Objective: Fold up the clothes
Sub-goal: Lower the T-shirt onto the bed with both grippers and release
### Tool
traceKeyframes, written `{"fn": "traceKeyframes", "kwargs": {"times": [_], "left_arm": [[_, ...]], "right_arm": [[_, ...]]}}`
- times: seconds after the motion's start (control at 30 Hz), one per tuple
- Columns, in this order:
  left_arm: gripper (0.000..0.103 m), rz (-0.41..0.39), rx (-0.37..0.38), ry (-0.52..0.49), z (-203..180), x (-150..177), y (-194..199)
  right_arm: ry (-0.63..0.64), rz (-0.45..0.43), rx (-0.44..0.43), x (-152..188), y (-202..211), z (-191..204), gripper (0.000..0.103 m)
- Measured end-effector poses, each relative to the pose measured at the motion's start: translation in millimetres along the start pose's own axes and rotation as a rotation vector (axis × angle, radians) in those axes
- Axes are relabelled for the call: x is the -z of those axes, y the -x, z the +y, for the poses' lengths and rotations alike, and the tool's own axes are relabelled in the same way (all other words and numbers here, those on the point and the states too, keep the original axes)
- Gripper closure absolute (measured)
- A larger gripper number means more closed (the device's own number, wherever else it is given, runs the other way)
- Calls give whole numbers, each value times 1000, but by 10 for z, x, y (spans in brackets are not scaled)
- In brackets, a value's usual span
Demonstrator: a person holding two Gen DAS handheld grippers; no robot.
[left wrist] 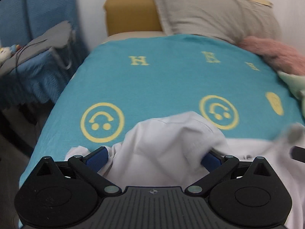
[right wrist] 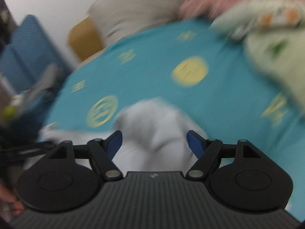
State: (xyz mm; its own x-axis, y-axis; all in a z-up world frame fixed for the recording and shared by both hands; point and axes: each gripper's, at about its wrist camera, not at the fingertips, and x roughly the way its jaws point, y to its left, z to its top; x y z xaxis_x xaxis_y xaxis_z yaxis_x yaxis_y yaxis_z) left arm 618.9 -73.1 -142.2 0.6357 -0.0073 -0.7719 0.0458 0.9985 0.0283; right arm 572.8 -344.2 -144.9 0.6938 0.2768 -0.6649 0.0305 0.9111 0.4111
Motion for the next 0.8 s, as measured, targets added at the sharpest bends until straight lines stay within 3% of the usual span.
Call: {"fn": "traceKeyframes", "kwargs": {"times": [0.17,0.27,0.37,0.57,0.67,0.8], "left_arm": [[0,-113,-2,-69,51,139,527],[0,-174,26,-62,168,378,1010],[0,-226,70,-12,308,827,1550],[0,-222,136,89,701,1731,2550],[0,-237,137,125,867,1990,3108],[0,-279,153,238,1168,1954,3741]], "right_arm": [[83,-80,27,163,405,270,27],[89,-138,28,436,885,446,27],[87,-196,24,741,1397,623,27],[120,-268,41,1320,2428,984,27],[135,-311,66,1518,2928,1118,27],[58,-378,44,1679,3562,1227,27]]}}
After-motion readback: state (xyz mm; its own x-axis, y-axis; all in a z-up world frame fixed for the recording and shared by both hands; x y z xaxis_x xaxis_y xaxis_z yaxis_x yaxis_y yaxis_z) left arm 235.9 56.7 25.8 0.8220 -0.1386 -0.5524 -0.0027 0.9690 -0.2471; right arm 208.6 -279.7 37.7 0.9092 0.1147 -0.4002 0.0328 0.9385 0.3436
